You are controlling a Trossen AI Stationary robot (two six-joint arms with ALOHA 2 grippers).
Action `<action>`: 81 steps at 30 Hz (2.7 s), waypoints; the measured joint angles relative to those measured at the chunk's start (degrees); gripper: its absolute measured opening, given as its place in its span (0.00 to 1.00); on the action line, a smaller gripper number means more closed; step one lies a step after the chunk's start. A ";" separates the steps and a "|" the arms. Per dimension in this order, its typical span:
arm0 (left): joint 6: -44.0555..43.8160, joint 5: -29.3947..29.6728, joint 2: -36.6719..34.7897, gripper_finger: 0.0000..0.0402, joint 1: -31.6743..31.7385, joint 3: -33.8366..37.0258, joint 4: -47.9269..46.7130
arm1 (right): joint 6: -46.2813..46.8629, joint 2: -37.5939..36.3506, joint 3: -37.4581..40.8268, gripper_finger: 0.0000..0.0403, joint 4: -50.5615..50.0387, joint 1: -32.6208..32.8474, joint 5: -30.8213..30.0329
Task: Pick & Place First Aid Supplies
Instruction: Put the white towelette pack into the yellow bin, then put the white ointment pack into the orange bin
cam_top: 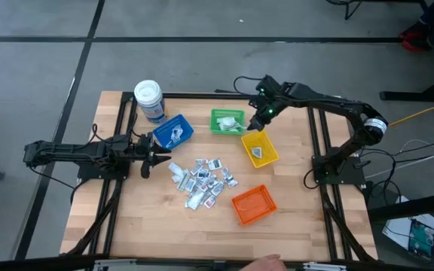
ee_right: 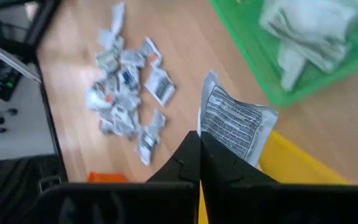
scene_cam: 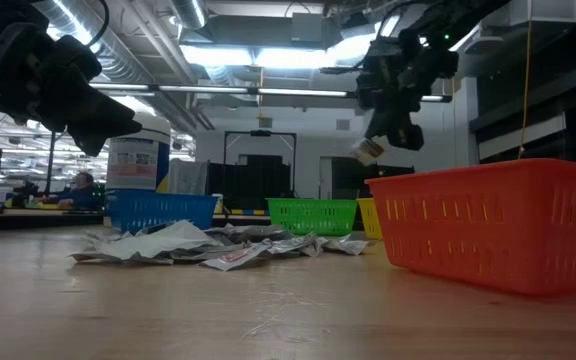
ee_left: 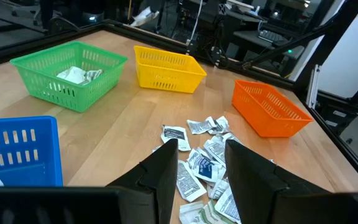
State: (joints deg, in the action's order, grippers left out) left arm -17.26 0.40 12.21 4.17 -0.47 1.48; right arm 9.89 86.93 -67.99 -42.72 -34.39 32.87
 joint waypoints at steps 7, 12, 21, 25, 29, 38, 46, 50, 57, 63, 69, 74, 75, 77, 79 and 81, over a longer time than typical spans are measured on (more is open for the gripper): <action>0.00 0.00 0.00 0.32 0.00 -0.01 0.00 | -6.05 -0.14 0.00 0.01 -8.96 0.52 -0.60; 0.00 0.00 0.00 0.32 0.00 -0.01 0.00 | -10.53 -0.14 0.00 0.01 -12.40 1.89 -3.19; 0.00 0.00 0.00 0.32 0.01 -0.02 0.00 | -17.84 -0.14 0.00 0.01 -13.55 4.89 -8.30; 0.00 0.00 0.00 0.32 0.00 0.00 0.00 | -21.12 -0.14 0.00 0.01 -14.08 6.71 -9.63; 0.00 0.00 0.00 0.32 0.01 -0.01 0.00 | -23.80 -0.14 0.00 0.01 -15.51 8.54 -11.85; 0.00 0.00 0.00 0.32 0.00 -0.01 0.00 | -25.22 -0.14 0.00 0.11 -15.75 12.88 -15.97; 0.00 0.00 0.00 0.32 0.01 -0.01 -0.01 | -21.11 -0.14 0.00 0.35 -15.85 16.89 -22.50; 0.00 0.00 0.00 0.32 0.00 -0.01 0.00 | -19.36 -0.14 0.00 0.44 -14.81 20.55 -27.65; 0.00 0.00 0.00 0.32 0.00 -0.01 -0.02 | -19.65 -0.14 0.00 0.49 -7.28 26.91 -27.70; 0.00 0.00 0.00 0.32 0.00 0.00 0.00 | -25.46 0.35 0.00 0.49 1.98 31.63 -27.72; 0.00 0.00 0.00 0.32 0.00 -0.02 -0.02 | -31.87 4.17 0.00 0.49 11.98 34.85 -27.72; 0.00 0.00 0.00 0.32 0.00 -0.01 0.00 | -35.57 8.12 0.00 0.49 20.80 36.42 -27.75; 0.00 0.00 0.00 0.32 0.00 -0.01 -0.01 | -35.93 8.95 0.00 0.49 21.94 36.74 -27.81; 0.00 0.00 0.00 0.32 0.00 0.00 0.00 | -36.05 10.67 0.00 0.49 24.48 37.26 -27.81; 0.00 0.00 0.00 0.32 0.01 0.00 0.00 | -36.05 12.36 0.00 0.49 26.60 37.68 -27.81; 0.00 0.00 0.00 0.32 0.02 -0.02 0.00 | -36.09 14.10 0.00 0.49 28.61 38.04 -27.81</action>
State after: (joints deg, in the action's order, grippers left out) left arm -17.26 0.40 12.21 4.19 -0.49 1.48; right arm -26.20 101.03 -67.99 -14.11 3.65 5.06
